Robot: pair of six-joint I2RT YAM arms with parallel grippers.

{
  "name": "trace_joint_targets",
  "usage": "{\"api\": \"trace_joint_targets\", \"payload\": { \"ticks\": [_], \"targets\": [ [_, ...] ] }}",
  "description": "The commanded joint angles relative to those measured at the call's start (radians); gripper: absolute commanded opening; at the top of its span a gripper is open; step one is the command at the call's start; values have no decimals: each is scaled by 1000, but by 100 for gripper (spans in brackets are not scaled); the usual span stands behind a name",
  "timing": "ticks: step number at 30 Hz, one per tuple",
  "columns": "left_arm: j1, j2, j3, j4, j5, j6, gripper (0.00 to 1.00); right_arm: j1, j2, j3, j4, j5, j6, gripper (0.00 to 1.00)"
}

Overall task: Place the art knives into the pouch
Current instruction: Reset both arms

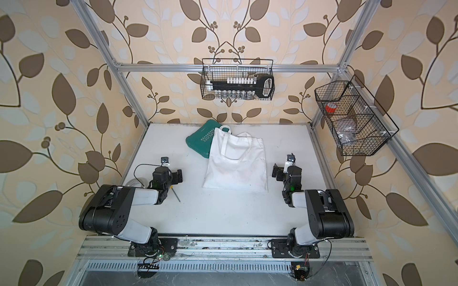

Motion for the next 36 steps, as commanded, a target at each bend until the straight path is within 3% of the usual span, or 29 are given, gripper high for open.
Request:
{"api": "trace_joint_targets", "payload": {
  "ticks": [1,36],
  "targets": [
    [-4,-2,20,114,-30,14,99,20,21,54,-17,14,-36,100],
    [4,-11,21,102,-16,8,99,28,7,44,-15,21,-39,100]
  ]
}}
